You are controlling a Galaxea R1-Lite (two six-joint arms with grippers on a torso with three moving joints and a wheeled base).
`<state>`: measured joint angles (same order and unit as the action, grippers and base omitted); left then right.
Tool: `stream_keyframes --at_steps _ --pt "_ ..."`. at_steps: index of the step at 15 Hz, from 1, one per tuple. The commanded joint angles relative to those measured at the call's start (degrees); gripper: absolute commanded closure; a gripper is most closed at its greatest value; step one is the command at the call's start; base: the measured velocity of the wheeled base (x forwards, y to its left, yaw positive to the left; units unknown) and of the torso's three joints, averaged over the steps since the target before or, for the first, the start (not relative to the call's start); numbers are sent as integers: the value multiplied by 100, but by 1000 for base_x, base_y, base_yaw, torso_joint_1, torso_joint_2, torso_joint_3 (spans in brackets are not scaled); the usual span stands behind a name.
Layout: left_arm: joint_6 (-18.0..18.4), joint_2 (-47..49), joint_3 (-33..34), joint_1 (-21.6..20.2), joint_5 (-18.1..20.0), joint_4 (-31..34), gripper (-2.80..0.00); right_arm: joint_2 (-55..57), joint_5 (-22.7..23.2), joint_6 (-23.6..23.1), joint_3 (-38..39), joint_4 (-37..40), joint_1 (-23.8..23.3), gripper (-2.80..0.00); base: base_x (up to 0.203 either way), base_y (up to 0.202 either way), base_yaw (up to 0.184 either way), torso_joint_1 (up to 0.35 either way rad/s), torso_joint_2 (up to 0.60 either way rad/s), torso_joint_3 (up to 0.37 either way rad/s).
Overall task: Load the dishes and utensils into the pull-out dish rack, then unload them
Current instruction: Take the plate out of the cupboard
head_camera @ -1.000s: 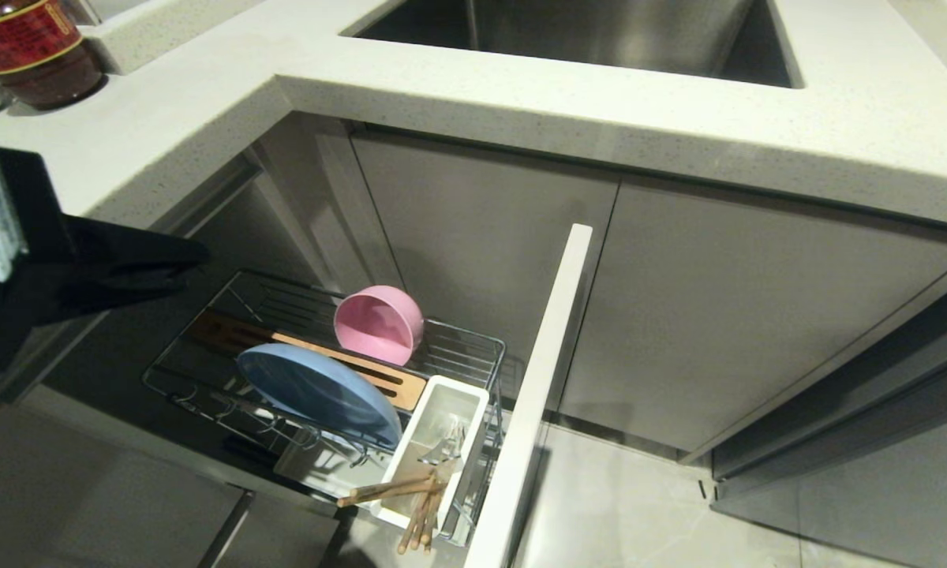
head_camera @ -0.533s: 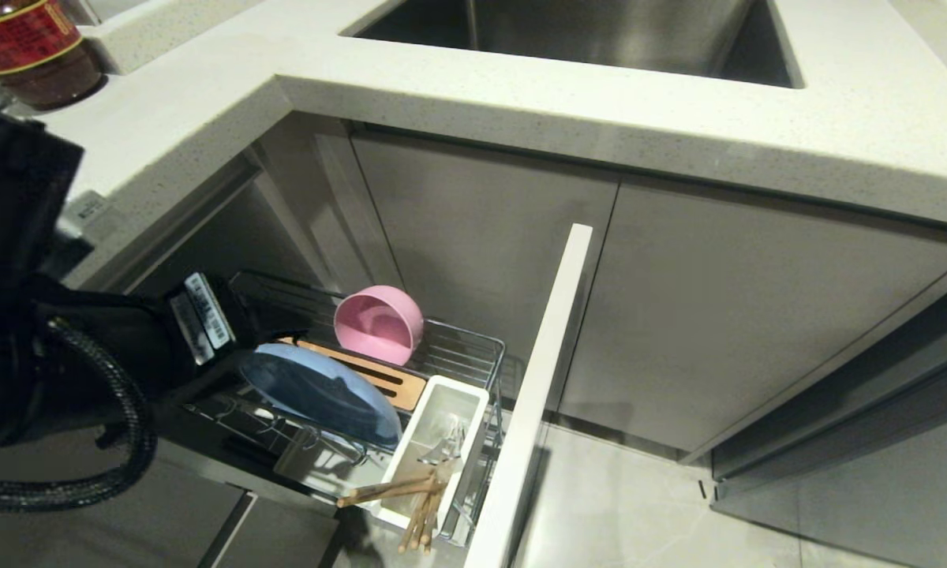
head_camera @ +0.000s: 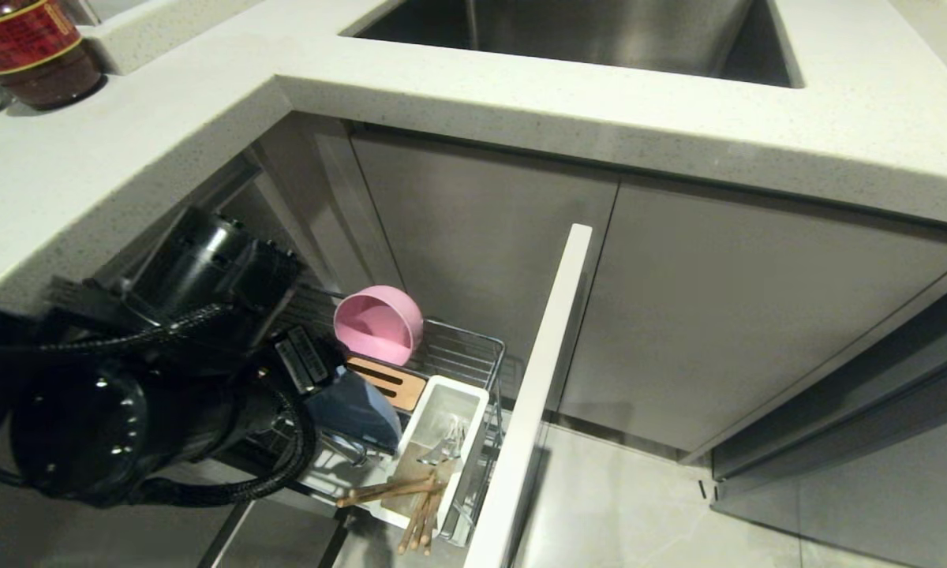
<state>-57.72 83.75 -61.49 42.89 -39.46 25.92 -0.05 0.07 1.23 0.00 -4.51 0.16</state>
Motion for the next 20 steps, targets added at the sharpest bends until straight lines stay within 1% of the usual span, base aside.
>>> stream_keyframes --at_steps 1,3,6,7,9,15,18,20 --pt "-122 402 39 -21 -56 -139 -280 -4 1 0 149 -6 2 0 0 0 0 0 0 0" --pt "-126 586 49 -80 -53 -259 -280 -4 1 0 149 -6 2 0 0 0 0 0 0 0" --pt "-106 725 6 -193 -154 -395 -280 -4 1 0 149 -6 2 0 0 0 0 0 0 0" --pt "-83 748 4 -204 -176 -458 0 -4 1 0 149 -4 2 0 0 0 0 0 0 0" --pt "-73 757 -28 -263 -176 -473 0 -4 1 0 149 -6 2 0 0 0 0 0 0 0" --pt "-73 722 -47 -246 -176 -473 0 -4 1 0 149 -6 2 0 0 0 0 0 0 0" --pt "-74 683 -56 -219 -176 -473 0 -4 1 0 149 -6 2 0 0 0 0 0 0 0" --pt "-81 622 -108 -116 -184 -453 0 -4 1 0 149 -6 2 0 0 0 0 0 0 0"
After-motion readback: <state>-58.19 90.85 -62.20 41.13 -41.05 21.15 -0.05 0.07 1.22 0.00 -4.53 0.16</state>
